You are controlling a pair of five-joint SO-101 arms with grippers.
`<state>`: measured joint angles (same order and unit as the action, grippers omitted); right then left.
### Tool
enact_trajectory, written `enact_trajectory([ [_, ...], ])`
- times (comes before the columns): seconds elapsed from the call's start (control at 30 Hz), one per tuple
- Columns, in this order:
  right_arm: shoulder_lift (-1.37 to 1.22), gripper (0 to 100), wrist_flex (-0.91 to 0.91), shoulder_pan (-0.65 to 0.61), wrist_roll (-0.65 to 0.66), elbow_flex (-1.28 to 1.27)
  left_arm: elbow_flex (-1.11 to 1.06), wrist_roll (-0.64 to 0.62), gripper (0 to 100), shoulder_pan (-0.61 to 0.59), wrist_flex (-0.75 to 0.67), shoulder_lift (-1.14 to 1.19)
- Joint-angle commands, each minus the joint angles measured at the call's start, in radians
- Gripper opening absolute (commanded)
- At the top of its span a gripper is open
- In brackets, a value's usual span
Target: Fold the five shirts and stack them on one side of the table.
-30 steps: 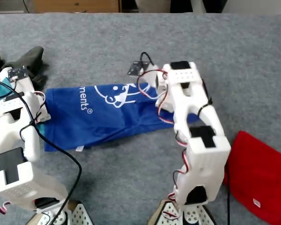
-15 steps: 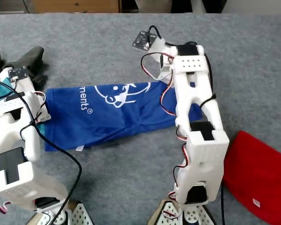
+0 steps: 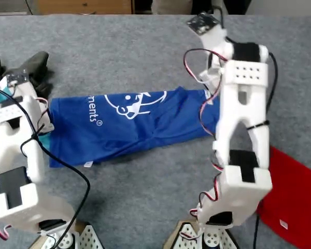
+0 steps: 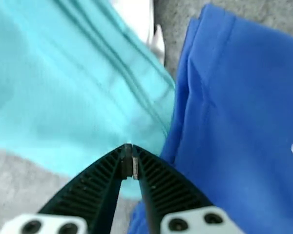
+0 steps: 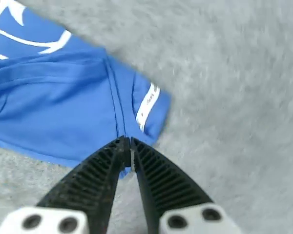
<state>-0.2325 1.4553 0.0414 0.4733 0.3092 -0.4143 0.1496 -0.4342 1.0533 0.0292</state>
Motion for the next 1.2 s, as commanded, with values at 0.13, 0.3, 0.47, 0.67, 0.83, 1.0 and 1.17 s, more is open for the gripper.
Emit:
enact_trajectory([
  [0.13, 0.094, 1.2, -0.577, 0.084, -0.133, -0.552, 0.255, -0.002, 12, 0.0, 0.402, -0.079],
  [0.3, 0.097, 1.2, -0.792, 0.084, -0.166, -0.697, 0.261, -0.003, 22, 0.0, 0.433, -0.022],
  [0.47, 0.051, 1.2, -0.795, 0.099, -0.166, -0.673, 0.29, -0.018, 22, 0.002, 0.413, 0.067],
  [0.67, 0.016, 1.2, -0.795, 0.101, -0.166, -0.638, 0.33, -0.1, 20, 0.014, 0.31, 0.179],
  [0.83, 0.012, 1.2, -0.793, 0.099, -0.163, -0.638, 0.376, -0.109, 16, 0.068, 0.304, 0.226],
  [1.0, 0.01, 1.2, -0.793, 0.094, -0.161, -0.638, 0.379, -0.109, 15, 0.114, 0.296, 0.269],
  [1.17, 0.01, 1.2, -0.793, 0.094, -0.16, -0.638, 0.377, -0.109, 15, 0.087, 0.242, 0.32],
])
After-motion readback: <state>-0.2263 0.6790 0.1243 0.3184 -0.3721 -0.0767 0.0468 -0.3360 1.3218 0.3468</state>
